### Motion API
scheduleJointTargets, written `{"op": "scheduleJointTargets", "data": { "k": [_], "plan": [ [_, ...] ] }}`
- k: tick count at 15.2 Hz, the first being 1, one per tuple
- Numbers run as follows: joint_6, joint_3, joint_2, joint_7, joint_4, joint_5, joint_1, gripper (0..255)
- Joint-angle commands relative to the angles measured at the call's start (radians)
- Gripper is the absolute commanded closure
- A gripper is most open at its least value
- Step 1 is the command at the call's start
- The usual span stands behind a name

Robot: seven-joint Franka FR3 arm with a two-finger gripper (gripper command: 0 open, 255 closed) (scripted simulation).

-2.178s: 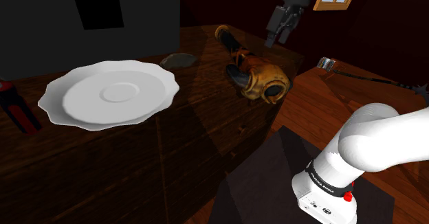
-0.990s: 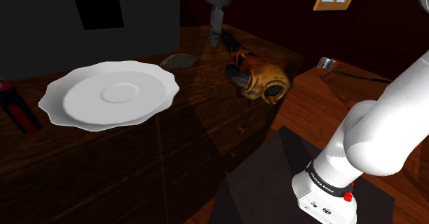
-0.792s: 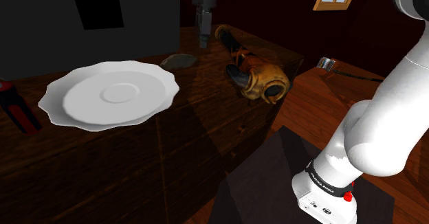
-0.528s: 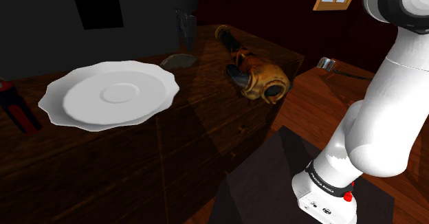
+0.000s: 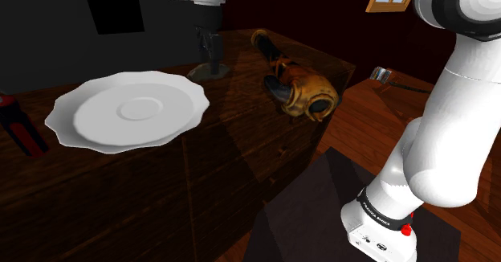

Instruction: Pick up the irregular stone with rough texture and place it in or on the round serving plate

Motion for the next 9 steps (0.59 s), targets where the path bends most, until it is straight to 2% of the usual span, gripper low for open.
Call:
{"op": "scheduleJointTargets", "data": {
  "k": [1,8,9],
  "plan": [
    [0.022,0.000,-0.003,-0.001,-0.025,0.000,0.000,0],
    [0.022,0.000,-0.003,-0.001,-0.025,0.000,0.000,0],
    [0.022,0.000,-0.003,-0.001,-0.025,0.000,0.000,255]
  ]
}}
